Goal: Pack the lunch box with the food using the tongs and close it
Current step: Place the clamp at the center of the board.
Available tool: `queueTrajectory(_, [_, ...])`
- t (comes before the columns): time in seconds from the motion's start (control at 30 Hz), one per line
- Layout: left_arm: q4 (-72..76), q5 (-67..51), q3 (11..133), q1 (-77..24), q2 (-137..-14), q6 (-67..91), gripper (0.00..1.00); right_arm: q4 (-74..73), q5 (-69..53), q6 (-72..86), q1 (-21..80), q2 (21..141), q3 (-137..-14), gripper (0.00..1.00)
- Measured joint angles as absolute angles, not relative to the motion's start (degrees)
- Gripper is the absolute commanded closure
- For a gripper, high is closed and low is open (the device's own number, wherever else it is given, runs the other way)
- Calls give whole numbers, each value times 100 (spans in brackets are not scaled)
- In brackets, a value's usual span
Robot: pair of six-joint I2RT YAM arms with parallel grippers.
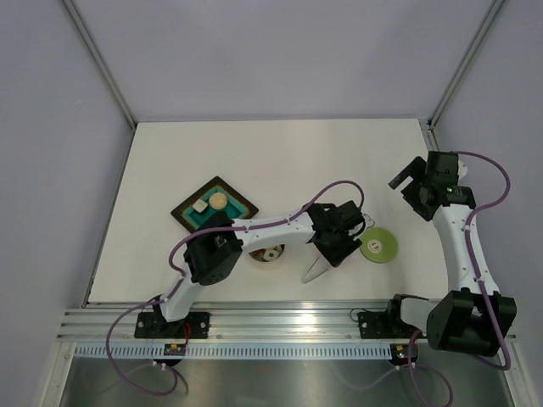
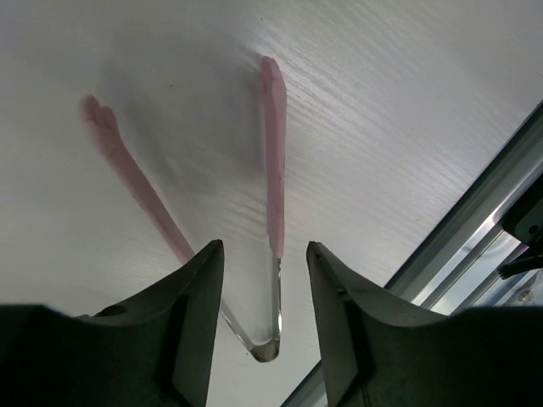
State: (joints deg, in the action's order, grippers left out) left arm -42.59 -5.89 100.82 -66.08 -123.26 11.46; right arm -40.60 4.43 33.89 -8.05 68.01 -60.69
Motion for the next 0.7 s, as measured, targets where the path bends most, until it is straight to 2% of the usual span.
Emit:
queueTrajectory(0.07, [-4191,-585,10077,-6608,-12320,1146,43,-4053,434,3391,-812,6755,-6027,1])
queueTrajectory(0.23, [-4125,-558,9992,-6624,-12158,1166,42,-4060,386,3380,-816,6702,-5986,0])
queueTrajectory(0.27, [-4034,-523,9850,-6628,-12020,1190,42,-4060,384,3369,-816,6702,-5988,1])
queueTrajectory(0.3, [-4025,-478,9712,-6632,-11867,1205,37,-4060,379,3356,-816,6702,-5986,0])
queueTrajectory(0.5, [-3684,-261,8772,-6639,-10807,1431,36,-4062,344,3275,-816,6508,-5970,0])
queueTrajectory(0.53, [-3592,-191,8595,-6639,-10652,1500,31,-4062,344,3273,-816,6466,-5970,0])
queueTrajectory(0.6, [-3426,-1,8302,-6643,-10431,1614,28,-4062,340,3267,-816,6414,-5964,0])
queueTrajectory(0.63, [-3301,97,8143,-6643,-10346,1697,21,-4060,338,3264,-816,6396,-5951,1])
queueTrajectory(0.7, [-3155,270,7898,-6643,-10269,1833,19,-4064,325,3262,-819,6364,-5907,1])
